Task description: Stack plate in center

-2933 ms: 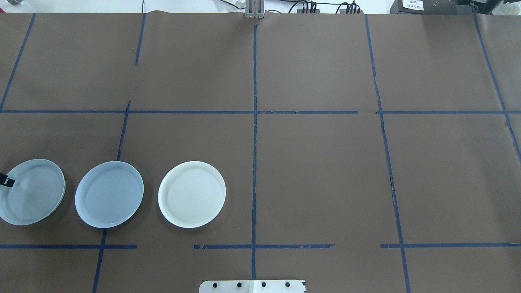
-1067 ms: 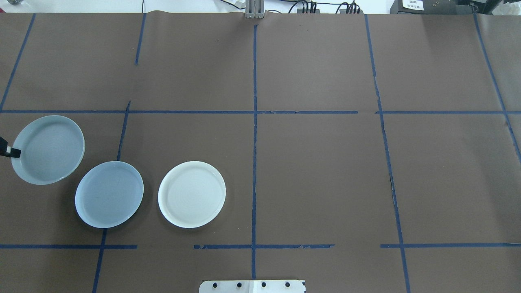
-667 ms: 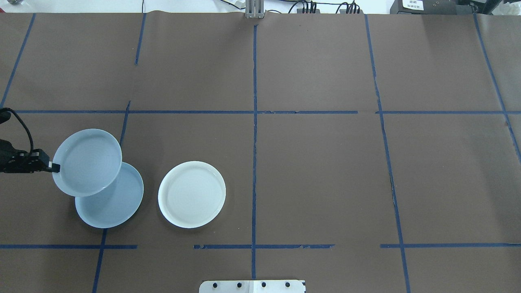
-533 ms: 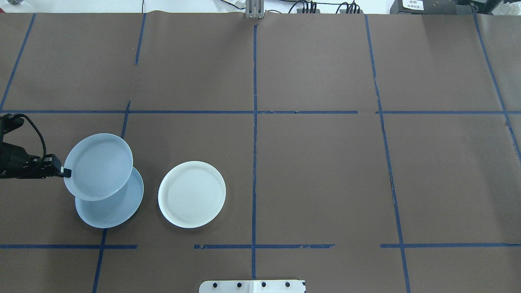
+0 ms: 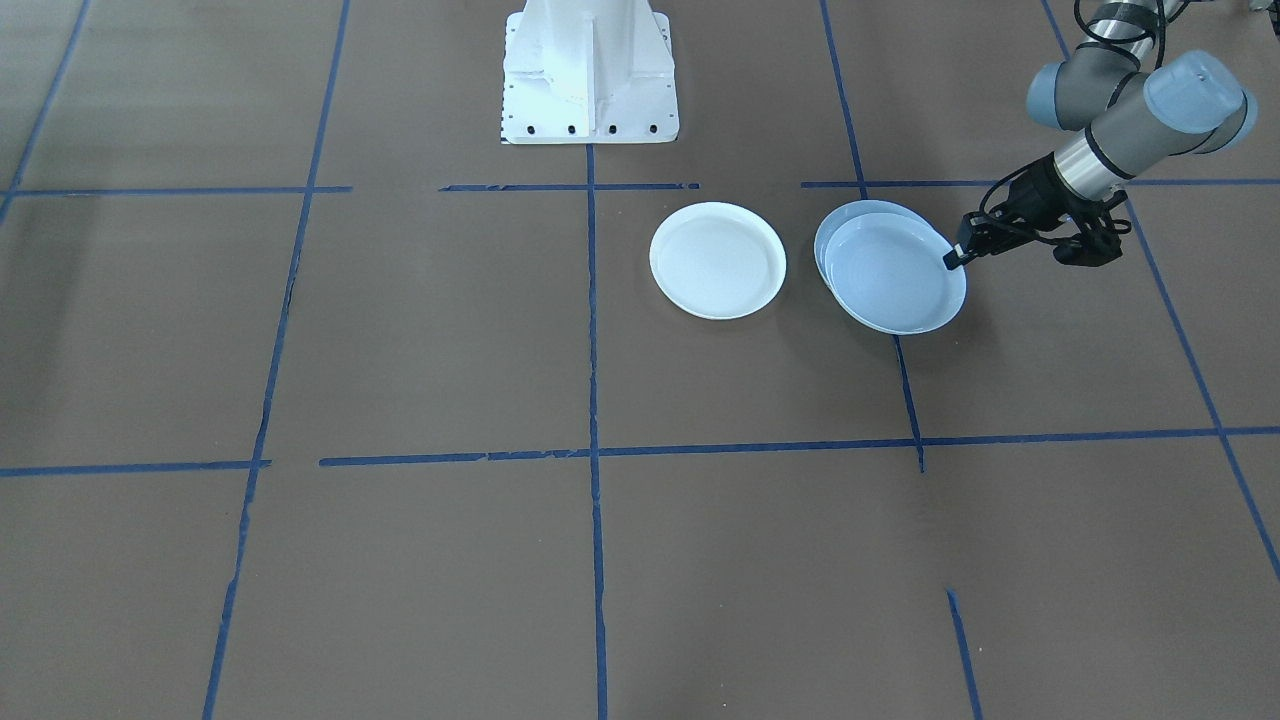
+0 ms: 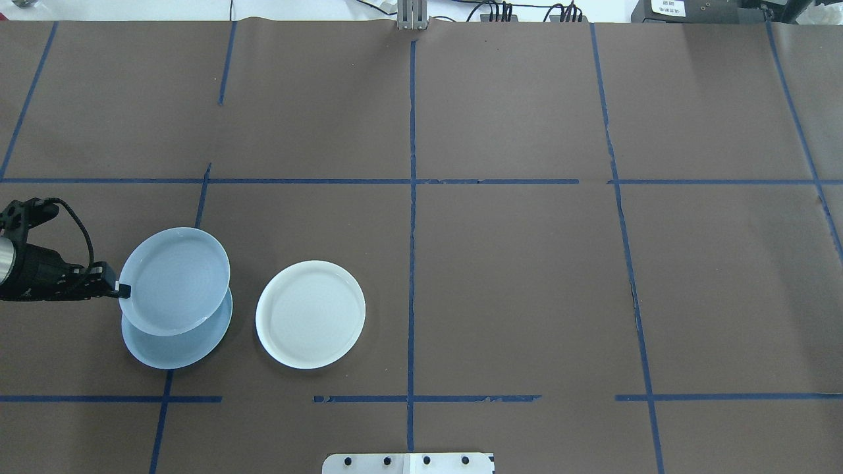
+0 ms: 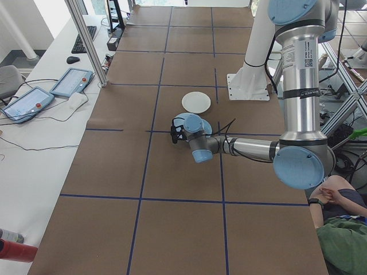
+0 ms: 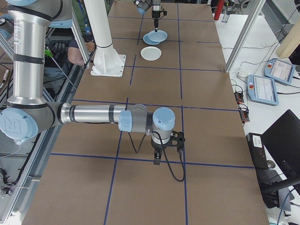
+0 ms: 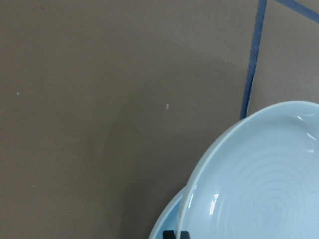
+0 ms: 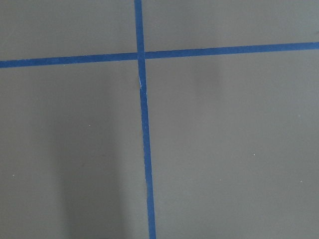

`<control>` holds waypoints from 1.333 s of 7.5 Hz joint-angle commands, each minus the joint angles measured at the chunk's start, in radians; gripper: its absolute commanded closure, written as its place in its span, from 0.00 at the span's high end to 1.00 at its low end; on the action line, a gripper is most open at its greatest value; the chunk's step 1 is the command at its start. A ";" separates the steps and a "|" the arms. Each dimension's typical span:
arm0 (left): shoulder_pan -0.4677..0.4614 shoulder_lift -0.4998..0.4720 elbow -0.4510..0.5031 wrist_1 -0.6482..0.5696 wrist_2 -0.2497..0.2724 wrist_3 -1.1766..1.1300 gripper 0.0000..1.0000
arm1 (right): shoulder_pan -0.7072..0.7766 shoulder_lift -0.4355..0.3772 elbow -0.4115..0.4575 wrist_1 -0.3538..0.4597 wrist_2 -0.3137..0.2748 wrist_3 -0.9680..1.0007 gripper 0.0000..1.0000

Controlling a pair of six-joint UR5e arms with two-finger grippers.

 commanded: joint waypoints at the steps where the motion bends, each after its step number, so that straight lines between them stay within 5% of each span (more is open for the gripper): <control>1: 0.006 0.024 -0.022 -0.004 -0.002 0.007 0.00 | 0.000 0.000 0.000 0.000 0.000 0.000 1.00; 6: 0.044 0.049 -0.024 -0.018 -0.005 0.015 0.00 | 0.000 0.000 0.000 0.000 0.000 0.000 1.00; 7: 0.046 0.047 -0.024 -0.018 0.001 0.015 0.70 | 0.000 0.000 0.000 0.000 0.000 0.000 1.00; 8: 0.046 0.047 -0.024 -0.016 0.001 0.014 0.99 | 0.000 0.000 0.000 0.000 0.000 0.000 1.00; 10: 0.040 0.041 -0.042 -0.015 -0.019 0.014 0.99 | 0.002 0.000 0.000 0.000 0.000 0.000 1.00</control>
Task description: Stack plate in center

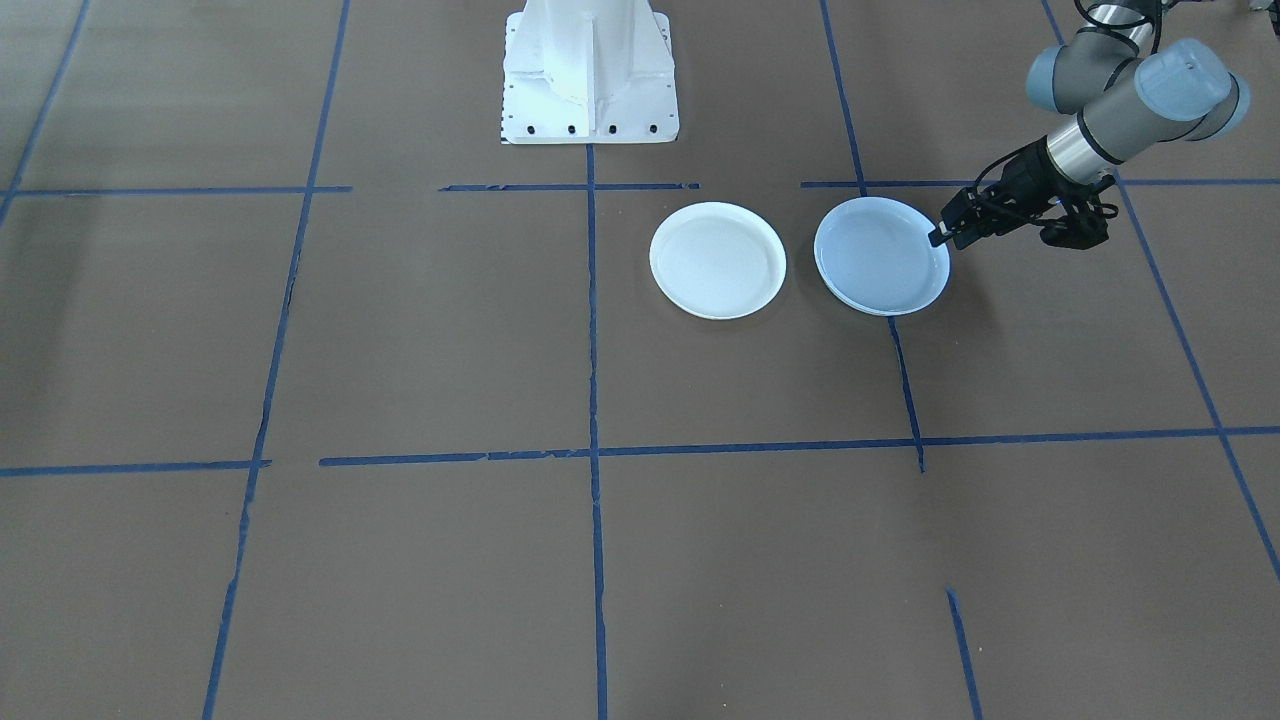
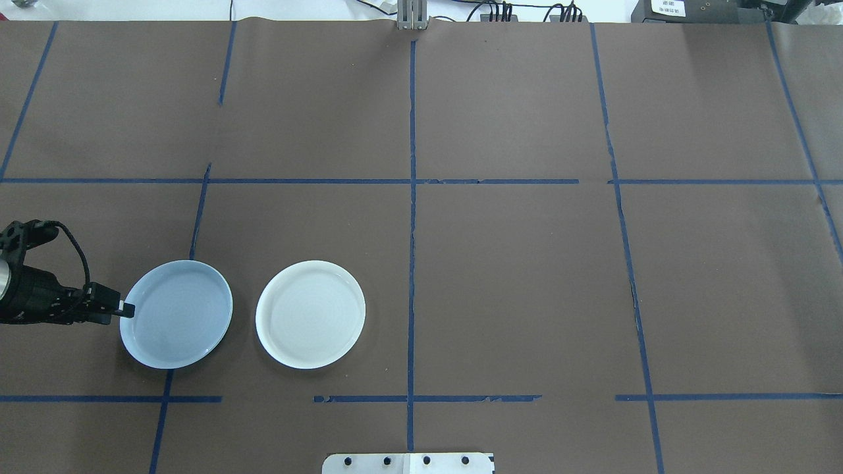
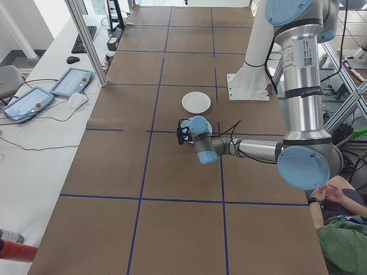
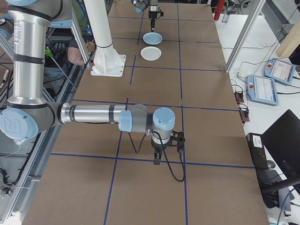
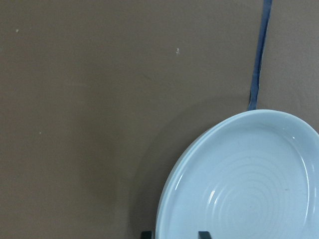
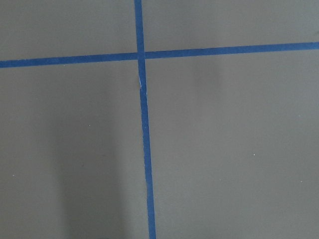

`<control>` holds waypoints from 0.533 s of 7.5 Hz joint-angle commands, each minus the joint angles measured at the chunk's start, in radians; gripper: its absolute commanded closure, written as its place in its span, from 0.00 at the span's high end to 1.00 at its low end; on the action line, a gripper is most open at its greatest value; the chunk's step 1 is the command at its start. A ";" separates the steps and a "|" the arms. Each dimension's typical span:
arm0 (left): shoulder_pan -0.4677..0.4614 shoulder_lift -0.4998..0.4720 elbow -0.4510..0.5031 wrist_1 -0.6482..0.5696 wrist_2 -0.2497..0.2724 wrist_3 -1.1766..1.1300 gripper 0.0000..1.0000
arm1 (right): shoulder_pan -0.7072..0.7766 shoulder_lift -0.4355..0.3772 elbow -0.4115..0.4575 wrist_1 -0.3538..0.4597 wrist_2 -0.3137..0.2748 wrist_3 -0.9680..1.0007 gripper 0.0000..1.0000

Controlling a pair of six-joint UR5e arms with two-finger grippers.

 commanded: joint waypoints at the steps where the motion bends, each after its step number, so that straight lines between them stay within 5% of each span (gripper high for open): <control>1: -0.004 -0.003 -0.074 0.014 -0.043 -0.012 0.99 | 0.000 0.000 0.000 0.000 0.000 0.000 1.00; 4: 0.022 -0.050 -0.301 0.325 0.000 -0.053 0.99 | 0.000 0.000 0.000 0.000 0.000 0.000 1.00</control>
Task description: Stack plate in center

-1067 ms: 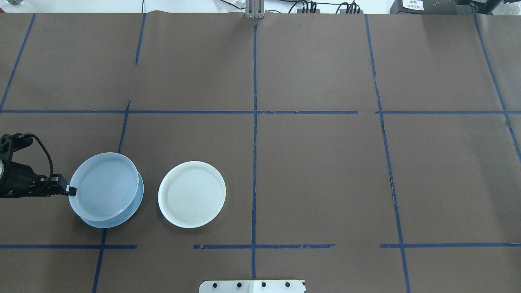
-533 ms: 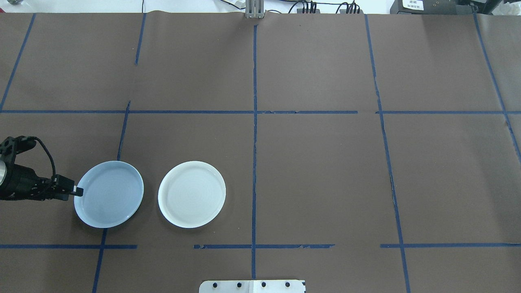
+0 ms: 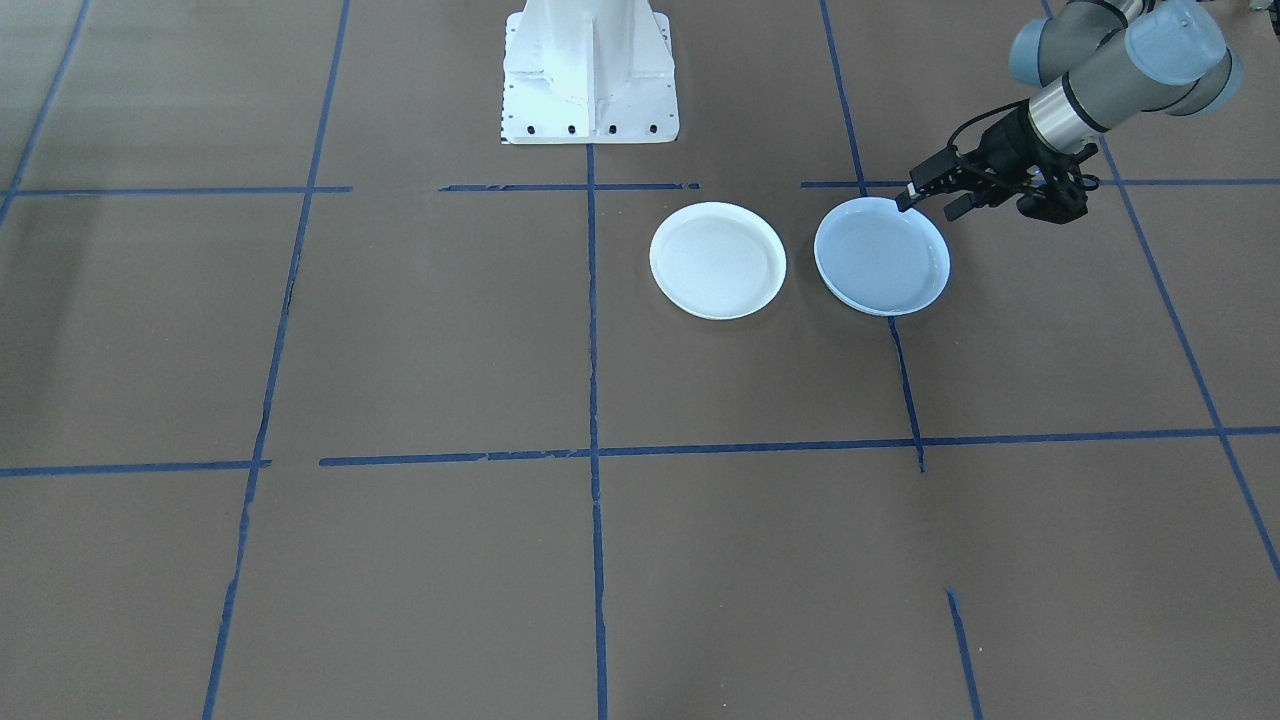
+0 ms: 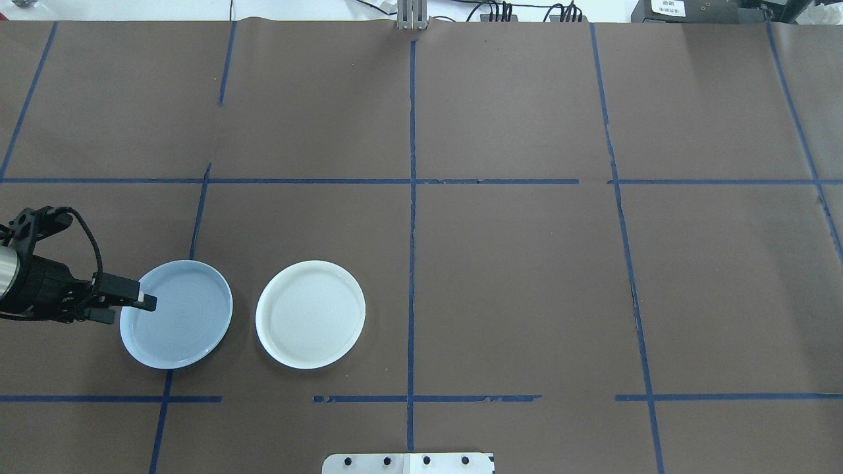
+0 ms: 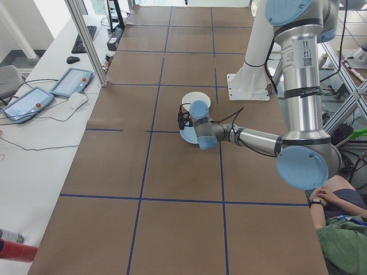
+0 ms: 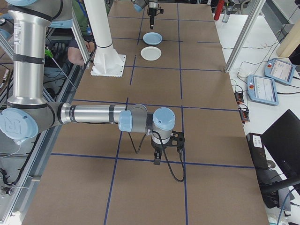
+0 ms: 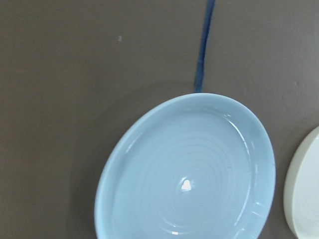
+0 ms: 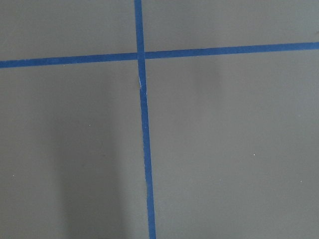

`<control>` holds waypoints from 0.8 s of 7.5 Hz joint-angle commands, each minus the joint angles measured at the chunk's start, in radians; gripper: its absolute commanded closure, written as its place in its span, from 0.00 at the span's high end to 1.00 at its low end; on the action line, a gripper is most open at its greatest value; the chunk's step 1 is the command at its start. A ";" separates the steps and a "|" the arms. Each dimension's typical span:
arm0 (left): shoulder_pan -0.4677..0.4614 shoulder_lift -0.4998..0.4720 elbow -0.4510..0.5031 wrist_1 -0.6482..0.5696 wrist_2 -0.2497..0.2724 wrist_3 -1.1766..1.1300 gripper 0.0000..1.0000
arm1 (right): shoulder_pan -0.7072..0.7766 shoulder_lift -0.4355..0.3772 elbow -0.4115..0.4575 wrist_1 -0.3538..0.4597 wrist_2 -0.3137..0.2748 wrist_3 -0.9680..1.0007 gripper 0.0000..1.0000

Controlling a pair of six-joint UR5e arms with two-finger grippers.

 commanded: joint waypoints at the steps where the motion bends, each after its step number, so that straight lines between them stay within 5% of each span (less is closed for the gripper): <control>1: 0.094 -0.068 -0.102 0.174 0.109 -0.097 0.99 | 0.000 0.000 0.000 0.000 0.000 0.000 1.00; 3: 0.208 -0.211 -0.082 0.305 0.180 -0.203 1.00 | 0.000 0.000 0.000 0.000 0.000 0.000 1.00; 6: 0.284 -0.344 0.042 0.330 0.275 -0.285 0.95 | 0.000 0.000 0.000 0.000 0.000 0.000 1.00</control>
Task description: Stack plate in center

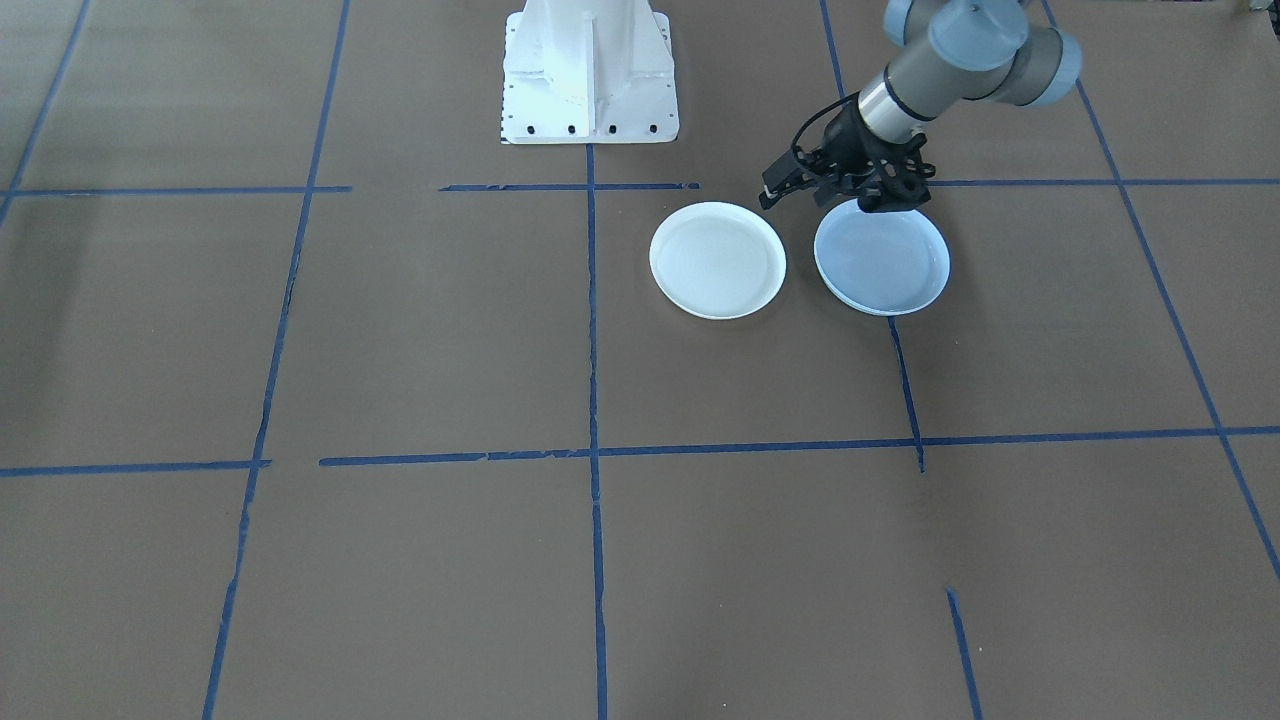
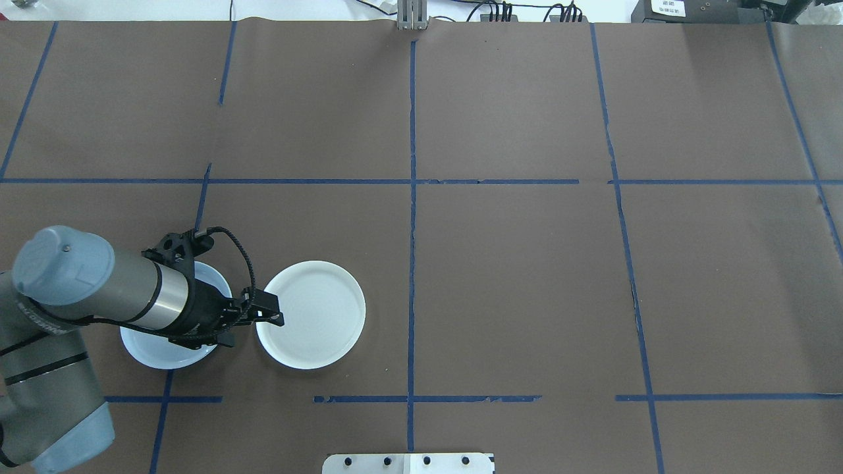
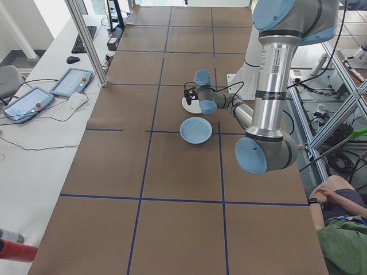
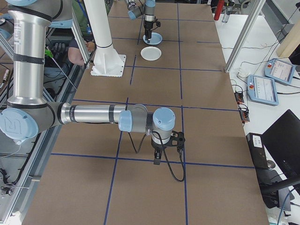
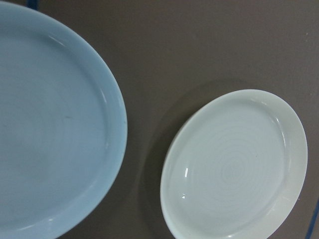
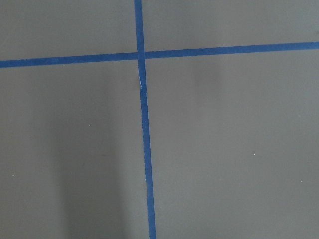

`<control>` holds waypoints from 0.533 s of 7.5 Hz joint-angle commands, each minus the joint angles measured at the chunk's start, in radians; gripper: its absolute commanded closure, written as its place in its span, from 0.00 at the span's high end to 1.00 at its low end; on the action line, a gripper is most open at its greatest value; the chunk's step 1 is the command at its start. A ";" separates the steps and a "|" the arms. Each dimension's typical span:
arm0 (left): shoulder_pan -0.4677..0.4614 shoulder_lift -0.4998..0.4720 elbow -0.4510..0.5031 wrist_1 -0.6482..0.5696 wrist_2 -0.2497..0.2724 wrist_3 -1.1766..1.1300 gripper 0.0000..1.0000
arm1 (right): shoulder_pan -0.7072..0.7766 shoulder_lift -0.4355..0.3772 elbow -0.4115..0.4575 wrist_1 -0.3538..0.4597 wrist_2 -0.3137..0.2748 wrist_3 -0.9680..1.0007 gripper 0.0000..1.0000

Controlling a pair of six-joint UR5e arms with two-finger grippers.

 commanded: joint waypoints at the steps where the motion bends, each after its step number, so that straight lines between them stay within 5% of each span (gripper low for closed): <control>1: 0.023 -0.045 0.059 -0.001 0.032 -0.020 0.95 | 0.002 0.000 0.000 0.000 0.000 0.000 1.00; 4: 0.024 -0.042 0.079 -0.002 0.027 -0.011 0.93 | 0.000 0.000 0.000 0.000 0.000 0.000 1.00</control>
